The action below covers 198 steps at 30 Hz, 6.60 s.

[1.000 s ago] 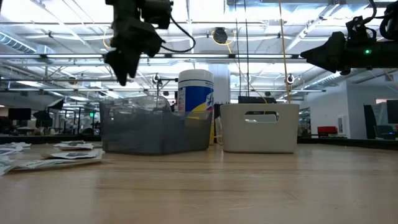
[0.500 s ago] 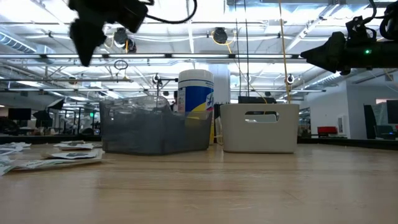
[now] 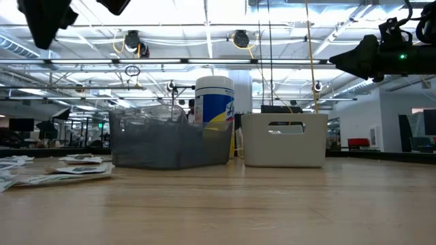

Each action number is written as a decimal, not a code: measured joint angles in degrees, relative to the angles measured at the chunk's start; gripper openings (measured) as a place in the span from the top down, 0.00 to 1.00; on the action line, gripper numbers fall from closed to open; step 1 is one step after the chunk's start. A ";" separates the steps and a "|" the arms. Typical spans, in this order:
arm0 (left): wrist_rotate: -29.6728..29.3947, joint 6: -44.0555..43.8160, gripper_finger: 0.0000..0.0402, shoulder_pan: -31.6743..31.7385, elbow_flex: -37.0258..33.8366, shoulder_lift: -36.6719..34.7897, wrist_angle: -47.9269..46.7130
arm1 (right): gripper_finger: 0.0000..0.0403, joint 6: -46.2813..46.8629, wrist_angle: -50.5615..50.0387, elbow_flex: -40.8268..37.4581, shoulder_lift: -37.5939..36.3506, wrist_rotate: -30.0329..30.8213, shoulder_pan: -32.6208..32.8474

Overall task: Pick & Place First Aid Supplies
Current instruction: Put the bandage pack into the top black bin

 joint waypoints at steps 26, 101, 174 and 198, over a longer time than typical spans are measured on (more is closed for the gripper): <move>-1.07 -7.79 0.33 -2.22 0.09 16.01 10.14 | 0.35 0.00 0.00 0.01 -0.01 0.00 -0.01; -0.25 30.07 1.00 27.19 0.07 2.67 -7.36 | 0.35 0.00 -0.02 0.00 0.00 0.00 0.01; -7.26 63.94 0.90 67.42 20.28 33.97 -1.05 | 0.35 -0.01 0.00 0.00 -0.01 0.00 0.00; -4.61 60.87 0.43 67.64 20.31 26.67 -3.32 | 0.35 0.00 0.00 0.01 0.00 0.00 0.01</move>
